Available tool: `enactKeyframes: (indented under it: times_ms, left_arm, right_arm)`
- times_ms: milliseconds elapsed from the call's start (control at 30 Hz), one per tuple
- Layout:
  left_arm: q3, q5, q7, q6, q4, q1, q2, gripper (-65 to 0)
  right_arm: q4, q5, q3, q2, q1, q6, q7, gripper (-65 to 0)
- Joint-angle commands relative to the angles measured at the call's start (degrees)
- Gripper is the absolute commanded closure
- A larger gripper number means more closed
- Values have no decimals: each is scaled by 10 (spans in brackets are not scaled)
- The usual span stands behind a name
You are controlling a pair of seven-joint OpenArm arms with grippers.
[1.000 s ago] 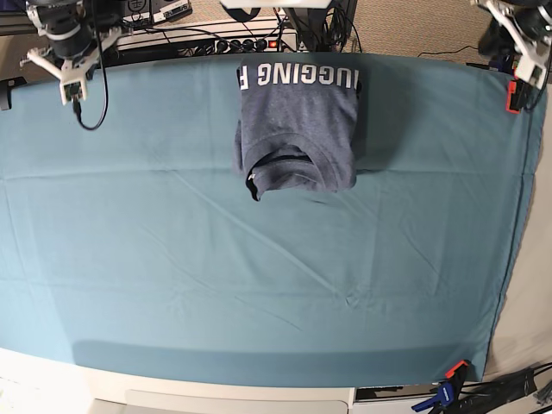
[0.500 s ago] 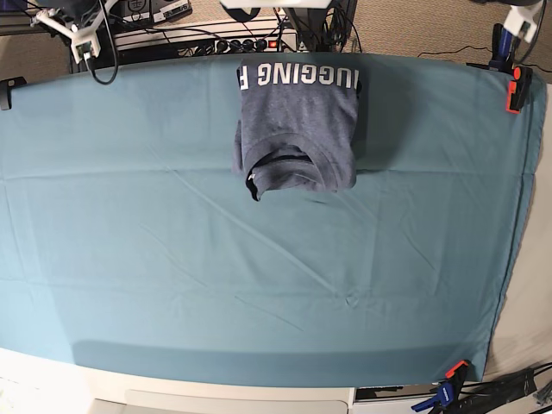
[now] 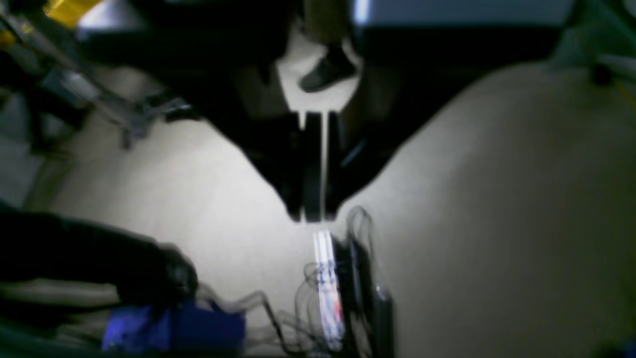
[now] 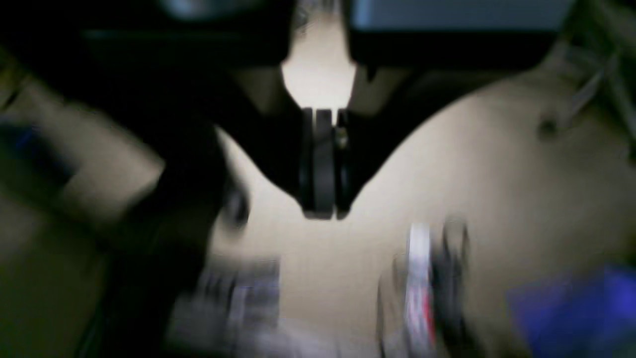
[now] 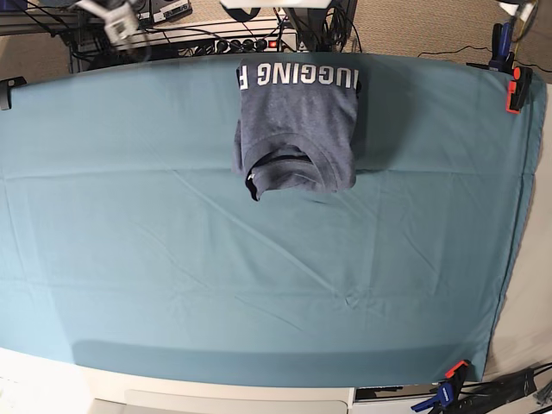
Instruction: Fold the T-shirt properly
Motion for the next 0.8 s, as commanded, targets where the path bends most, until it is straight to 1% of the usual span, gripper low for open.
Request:
enactKeyframes:
  times_ms: [0, 133, 267, 400, 500, 567, 667, 700, 767]
  left_arm:
    - [13, 3, -1, -2, -14, 14, -1, 0]
    - [86, 59, -32, -1, -99, 14, -1, 0]
    - [156, 118, -54, 5, -179, -4, -1, 0]
    - [219, 198, -94, 44, -254, -42, -1, 0]
    - [259, 257, -121, 85, -306, -79, -1, 0]
    - [283, 288, -129, 108, -339, -106, -1, 0]
    - [319, 343, -130, 114, -394, -147, -2, 0]
    - [330, 353, -131, 114, -414, -159, -2, 0]
    - [349, 357, -145, 114, -455, -182, -2, 0]
  right_arm:
    - [-24, -9, -10, 4, -7, 1, 5, 0]
    - [-153, -31, -53, 4, 21, 1, 27, 0]
    - [-258, -31, -67, 4, 52, 1, 42, 0]
    - [-356, -31, -67, 8, 81, 1, 62, 0]
    - [-425, -31, -67, 15, 106, 1, 87, 0]
    - [-472, -31, -67, 17, 129, 1, 96, 0]
    - [-548, -31, -67, 17, 160, 5, 99, 0]
    - [-576, -31, -67, 19, 169, 10, 103, 0]
    - [-632, -30, -68, 26, 184, 21, 132, 0]
